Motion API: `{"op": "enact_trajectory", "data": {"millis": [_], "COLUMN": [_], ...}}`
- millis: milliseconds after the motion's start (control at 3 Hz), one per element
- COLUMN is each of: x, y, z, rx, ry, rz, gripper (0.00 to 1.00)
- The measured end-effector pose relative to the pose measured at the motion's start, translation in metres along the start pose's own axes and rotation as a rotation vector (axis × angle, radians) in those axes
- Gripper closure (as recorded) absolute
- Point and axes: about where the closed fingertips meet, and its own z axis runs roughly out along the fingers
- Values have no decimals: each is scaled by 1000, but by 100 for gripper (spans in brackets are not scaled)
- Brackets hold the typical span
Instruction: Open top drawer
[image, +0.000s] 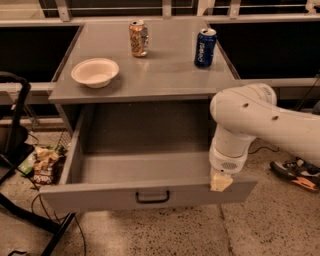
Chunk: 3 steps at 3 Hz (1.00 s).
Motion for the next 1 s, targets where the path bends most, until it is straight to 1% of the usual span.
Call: {"op": "enact_trajectory", "data": {"millis": [333, 667, 1000], "x": [7, 27, 26], "y": [23, 53, 53], "z": [-2, -3, -3], "rx": [-36, -90, -90], "ry": [21, 49, 49], "rz": [18, 39, 39], "gripper": [92, 100, 100]}}
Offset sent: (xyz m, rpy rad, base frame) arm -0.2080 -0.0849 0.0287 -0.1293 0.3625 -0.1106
